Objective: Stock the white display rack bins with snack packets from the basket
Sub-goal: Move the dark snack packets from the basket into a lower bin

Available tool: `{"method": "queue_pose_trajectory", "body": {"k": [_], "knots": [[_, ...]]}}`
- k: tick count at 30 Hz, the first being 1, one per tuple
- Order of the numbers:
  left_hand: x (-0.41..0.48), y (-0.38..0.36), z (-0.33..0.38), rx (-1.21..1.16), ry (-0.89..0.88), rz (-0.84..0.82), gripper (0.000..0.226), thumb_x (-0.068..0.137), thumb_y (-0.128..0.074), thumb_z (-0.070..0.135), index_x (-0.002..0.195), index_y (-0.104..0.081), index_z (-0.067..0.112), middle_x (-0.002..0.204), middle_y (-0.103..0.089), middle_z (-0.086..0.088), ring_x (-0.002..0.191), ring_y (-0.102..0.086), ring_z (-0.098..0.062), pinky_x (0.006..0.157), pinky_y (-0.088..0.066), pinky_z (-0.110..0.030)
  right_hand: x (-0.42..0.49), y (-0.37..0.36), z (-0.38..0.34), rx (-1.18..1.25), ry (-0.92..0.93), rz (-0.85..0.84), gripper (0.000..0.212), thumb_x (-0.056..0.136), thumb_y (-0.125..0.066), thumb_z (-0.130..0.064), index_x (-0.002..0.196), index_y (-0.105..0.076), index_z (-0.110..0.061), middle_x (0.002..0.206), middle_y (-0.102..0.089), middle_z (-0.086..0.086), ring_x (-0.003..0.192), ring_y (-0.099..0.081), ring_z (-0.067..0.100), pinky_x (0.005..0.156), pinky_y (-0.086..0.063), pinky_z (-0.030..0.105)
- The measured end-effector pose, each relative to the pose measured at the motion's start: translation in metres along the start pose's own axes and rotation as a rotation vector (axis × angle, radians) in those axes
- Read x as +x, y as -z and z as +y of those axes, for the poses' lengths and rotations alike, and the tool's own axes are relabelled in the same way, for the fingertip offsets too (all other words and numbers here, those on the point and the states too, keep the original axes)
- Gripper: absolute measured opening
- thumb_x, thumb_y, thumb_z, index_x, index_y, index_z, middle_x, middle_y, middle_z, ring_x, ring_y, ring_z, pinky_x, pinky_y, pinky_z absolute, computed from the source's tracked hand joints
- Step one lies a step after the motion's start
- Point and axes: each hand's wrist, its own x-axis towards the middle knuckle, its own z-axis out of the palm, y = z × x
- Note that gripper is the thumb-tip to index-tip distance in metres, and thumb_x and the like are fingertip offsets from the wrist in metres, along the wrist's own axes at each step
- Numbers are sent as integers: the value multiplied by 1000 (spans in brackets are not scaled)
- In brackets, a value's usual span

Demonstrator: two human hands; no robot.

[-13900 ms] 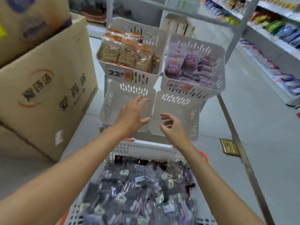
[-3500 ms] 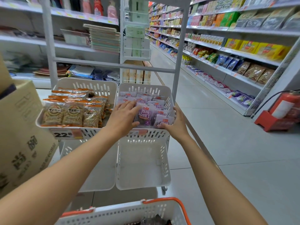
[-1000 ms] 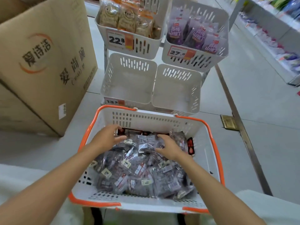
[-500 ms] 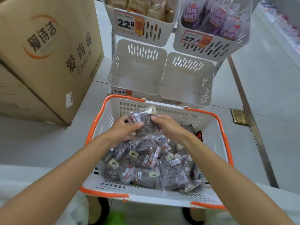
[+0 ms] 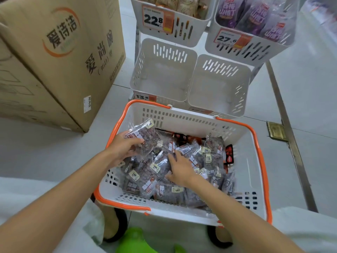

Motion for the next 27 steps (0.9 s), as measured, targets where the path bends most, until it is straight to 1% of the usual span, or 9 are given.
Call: {"method": "queue_pose_trajectory", "body": {"k": [3, 5, 8, 11, 16, 21, 23, 25, 27], "knots": [[-1, -1, 0, -38, 22, 6, 21, 93, -65, 12, 113, -62, 9, 103, -69, -8, 86, -67, -23, 83, -60, -47, -6, -8, -3, 108, -26, -5, 101, 86, -73, -41, 157, -4, -23, 161, -2, 13, 145, -17, 39, 117, -22, 50], [-1, 0, 2, -19, 3, 34, 23, 94, -66, 17, 115, -64, 9, 113, -69, -11, 93, -68, -23, 72, -62, -37, -2, -1, -2, 385, -134, -1, 109, 80, -80, -31, 157, -4, -22, 154, -29, 13, 126, -47, 31, 100, -46, 45], [1, 3, 1, -29, 0, 76, 41, 93, -67, 11, 132, -55, 9, 113, -70, -15, 98, -70, -27, 70, -60, -30, -1, 24, 10, 680, -165, -57, 61, 83, -78, -15, 135, -49, 1, 105, -63, 15, 72, -61, 23, 72, -57, 38], [-3, -2, 5, -64, 2, 57, 47, 94, -59, -2, 137, -47, 10, 126, -60, -16, 101, -68, -30, 72, -62, -30, -11, 65, 24, 913, -75, -35, 21, 89, -69, -11, 104, -66, 3, 98, -71, 18, 84, -71, 27, 77, -58, 26], [-9, -25, 17, -191, -4, -148, 35, 104, -40, 6, 139, -45, 10, 126, -64, -14, 107, -67, -30, 92, -55, -43, -19, 129, 5, 1399, 39, -1, 18, 91, -65, -15, 102, -60, -2, 98, -74, 8, 91, -72, 20, 78, -54, 25], [-11, -43, 38, -81, -111, -310, 58, 93, -28, 71, 124, -60, 33, 129, -66, -2, 115, -65, -22, 97, -52, -38, -2, 129, -16, 1399, -4, 200, 60, 83, -76, -30, 130, -39, -18, 125, -62, 10, 104, -68, 21, 89, -56, 35], [-3, -38, 51, 118, -153, -275, 66, 87, -51, 69, 139, -47, 29, 140, -51, 7, 127, -53, -17, 97, -47, -32, 0, 142, -16, 1315, -13, 256, 84, 81, -80, -26, 144, -25, -27, 128, -53, -4, 104, -61, 8, 84, -54, 25], [14, -31, 66, 322, -255, -175, 64, 89, -67, 47, 143, -41, 26, 134, -44, 11, 128, -42, -10, 93, -41, -24, 12, 154, -10, 1302, 4, 275, 108, 73, -86, -24, 154, -14, -31, 143, -44, 4, 117, -53, 12, 96, -50, 33], [35, -26, 87, 419, -332, -164, 55, 86, -72, 43, 132, -45, 30, 131, -47, 14, 126, -44, -7, 96, -41, -25, 26, 174, -4, 1255, 59, 279, 109, 61, -92, -36, 150, -30, -32, 149, -43, 9, 129, -51, 22, 104, -46, 42]]}}
